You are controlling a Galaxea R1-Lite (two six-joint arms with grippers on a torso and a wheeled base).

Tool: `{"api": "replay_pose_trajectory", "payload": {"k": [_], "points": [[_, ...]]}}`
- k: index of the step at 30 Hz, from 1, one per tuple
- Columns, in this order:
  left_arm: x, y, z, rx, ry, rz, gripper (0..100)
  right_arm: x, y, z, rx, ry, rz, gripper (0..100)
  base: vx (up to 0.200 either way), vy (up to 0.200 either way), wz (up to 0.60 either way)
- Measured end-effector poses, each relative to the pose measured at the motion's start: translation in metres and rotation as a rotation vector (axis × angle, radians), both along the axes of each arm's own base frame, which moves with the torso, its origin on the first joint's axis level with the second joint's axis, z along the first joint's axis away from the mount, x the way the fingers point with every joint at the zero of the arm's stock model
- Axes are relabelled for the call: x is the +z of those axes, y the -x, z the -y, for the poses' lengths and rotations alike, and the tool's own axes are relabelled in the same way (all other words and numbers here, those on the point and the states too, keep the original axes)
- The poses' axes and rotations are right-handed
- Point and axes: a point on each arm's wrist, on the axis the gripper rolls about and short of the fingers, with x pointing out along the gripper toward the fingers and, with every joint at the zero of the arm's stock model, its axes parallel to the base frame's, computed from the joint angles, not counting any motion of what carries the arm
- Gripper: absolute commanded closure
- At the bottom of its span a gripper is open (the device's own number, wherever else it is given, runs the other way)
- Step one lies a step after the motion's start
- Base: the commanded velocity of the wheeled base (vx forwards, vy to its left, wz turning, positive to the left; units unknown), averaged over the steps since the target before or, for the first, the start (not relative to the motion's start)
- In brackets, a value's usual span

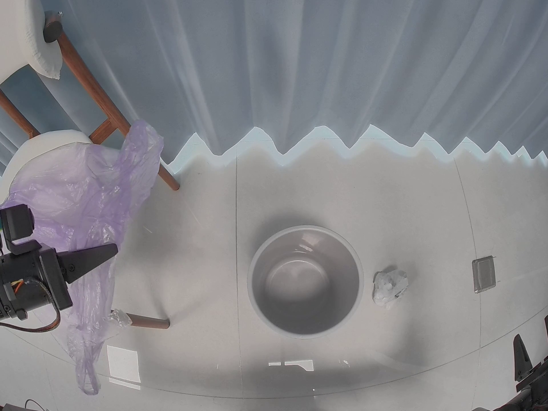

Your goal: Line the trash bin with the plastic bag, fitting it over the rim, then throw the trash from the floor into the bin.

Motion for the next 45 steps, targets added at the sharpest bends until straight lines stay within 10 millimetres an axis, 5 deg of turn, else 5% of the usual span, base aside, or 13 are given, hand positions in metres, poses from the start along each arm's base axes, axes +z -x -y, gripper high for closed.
{"api": "replay_pose_trajectory", "payload": {"k": [20,45], "points": [[0.032,-0.01,0.044,-0.266,0.119,-0.029,100,0.0,0.0,0.0,0.006,0.028,-0.004,0,0.0,0.0,0.0],[0.045,-0.027,0.068,-0.365,0.196,-0.041,100,0.0,0.0,0.0,0.006,0.028,-0.004,0,0.0,0.0,0.0]]}}
